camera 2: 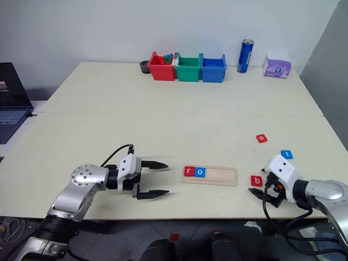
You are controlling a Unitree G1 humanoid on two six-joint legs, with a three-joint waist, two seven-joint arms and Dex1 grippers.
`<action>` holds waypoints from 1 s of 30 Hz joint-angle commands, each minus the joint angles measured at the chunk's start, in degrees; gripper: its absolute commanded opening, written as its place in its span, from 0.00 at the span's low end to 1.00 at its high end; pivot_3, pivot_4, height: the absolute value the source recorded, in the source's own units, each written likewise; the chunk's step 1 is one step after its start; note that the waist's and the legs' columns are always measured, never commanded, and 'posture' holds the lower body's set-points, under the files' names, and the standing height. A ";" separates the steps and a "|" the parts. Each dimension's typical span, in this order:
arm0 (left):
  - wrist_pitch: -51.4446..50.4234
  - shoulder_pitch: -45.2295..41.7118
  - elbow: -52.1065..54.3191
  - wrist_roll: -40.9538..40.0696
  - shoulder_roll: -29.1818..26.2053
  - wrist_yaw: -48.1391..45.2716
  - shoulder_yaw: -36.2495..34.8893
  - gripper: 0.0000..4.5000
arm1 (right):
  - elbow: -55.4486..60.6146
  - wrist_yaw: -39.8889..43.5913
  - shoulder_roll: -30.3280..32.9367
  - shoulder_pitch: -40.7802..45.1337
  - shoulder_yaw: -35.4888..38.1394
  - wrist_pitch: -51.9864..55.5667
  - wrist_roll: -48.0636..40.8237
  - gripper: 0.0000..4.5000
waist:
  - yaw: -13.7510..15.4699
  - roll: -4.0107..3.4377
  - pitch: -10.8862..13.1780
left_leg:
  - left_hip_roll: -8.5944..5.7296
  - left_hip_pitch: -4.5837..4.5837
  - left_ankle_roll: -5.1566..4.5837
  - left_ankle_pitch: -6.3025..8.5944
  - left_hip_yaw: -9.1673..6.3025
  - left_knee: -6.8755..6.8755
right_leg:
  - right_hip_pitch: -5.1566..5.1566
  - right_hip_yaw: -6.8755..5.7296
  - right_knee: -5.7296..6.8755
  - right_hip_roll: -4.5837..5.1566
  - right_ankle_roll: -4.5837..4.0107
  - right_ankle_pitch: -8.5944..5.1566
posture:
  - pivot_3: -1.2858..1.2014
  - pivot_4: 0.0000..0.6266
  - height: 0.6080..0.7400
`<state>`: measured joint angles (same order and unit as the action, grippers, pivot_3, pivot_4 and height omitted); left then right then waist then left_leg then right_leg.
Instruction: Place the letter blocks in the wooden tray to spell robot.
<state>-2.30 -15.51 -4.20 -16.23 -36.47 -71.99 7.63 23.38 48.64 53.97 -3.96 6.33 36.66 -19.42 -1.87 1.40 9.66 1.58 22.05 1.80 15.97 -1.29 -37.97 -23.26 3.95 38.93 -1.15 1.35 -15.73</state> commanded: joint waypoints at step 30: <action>4.50 2.94 -0.66 0.82 -2.25 1.64 -2.95 1.00 | 1.04 10.16 -0.56 18.96 -11.45 -0.76 0.70 0.32 | -0.07 -0.01 0.07 | 0.09 -0.06 0.00 0.00 -0.11 0.00 | -0.01 -0.01 0.06 0.03 0.00 0.00 | 0.52 0.24 1.00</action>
<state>1.61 -12.46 -5.81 -15.01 -38.14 -70.62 6.21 21.82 58.54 54.21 13.91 -3.32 35.01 -18.11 -1.94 1.39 9.72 1.67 21.99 1.81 15.97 -1.41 -37.97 -23.27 3.92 38.99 -1.12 1.35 -15.73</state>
